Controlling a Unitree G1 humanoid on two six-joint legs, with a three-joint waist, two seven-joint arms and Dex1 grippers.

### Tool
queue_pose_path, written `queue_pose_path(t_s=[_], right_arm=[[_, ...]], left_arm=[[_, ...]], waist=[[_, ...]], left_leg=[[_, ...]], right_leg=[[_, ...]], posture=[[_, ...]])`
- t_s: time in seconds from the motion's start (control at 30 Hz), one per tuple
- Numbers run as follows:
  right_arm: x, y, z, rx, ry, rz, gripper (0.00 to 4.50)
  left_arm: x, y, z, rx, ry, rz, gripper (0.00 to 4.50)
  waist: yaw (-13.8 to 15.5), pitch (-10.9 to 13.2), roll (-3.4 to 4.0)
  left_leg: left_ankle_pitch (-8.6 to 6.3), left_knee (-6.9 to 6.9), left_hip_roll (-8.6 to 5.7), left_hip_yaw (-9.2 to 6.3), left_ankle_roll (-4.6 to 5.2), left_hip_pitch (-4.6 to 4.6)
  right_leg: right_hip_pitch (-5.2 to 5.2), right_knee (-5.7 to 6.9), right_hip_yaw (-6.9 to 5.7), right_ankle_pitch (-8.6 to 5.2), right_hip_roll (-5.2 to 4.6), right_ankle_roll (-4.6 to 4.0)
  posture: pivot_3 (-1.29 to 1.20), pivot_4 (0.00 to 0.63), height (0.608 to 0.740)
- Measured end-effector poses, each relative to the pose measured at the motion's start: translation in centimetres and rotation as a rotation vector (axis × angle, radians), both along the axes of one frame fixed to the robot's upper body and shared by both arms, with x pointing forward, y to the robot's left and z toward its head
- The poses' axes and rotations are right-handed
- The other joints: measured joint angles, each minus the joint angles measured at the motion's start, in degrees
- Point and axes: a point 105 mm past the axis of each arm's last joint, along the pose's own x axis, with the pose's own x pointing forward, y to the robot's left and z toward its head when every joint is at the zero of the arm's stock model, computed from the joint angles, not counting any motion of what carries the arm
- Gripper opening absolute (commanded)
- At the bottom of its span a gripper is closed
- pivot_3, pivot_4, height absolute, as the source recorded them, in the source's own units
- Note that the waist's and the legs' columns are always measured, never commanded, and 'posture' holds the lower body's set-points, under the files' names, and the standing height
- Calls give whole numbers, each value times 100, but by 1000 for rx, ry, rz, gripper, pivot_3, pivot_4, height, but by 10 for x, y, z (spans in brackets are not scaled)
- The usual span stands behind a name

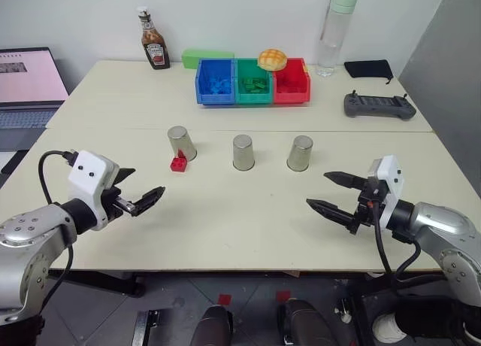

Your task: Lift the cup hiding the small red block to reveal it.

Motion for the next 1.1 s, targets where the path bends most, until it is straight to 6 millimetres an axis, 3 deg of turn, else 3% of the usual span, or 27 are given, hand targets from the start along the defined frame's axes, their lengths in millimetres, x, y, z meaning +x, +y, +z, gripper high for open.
queue_pose_path(t_s=[0.7,0.83,1.1], right_arm=[[-2,-4,-4,-39,4,2,4500],[-5,-3,-4,-38,7,16,4500],[-5,1,-2,-10,7,19,4500]], left_arm=[[10,0,9,-83,-32,-8,4487],[9,-4,9,-150,-14,-29,4487],[4,0,4,-121,11,-28,4487]], waist=[[1,0,0],[0,0,0],[-2,0,0]], left_leg=[[0,1,-1,0,0,0],[0,0,0,0,0,-1],[0,1,0,0,0,0]], right_leg=[[1,0,0,0,0,0],[0,0,0,0,1,0],[0,0,1,0,1,0]], posture=[[0,150,740],[0,150,740],[0,150,740]])
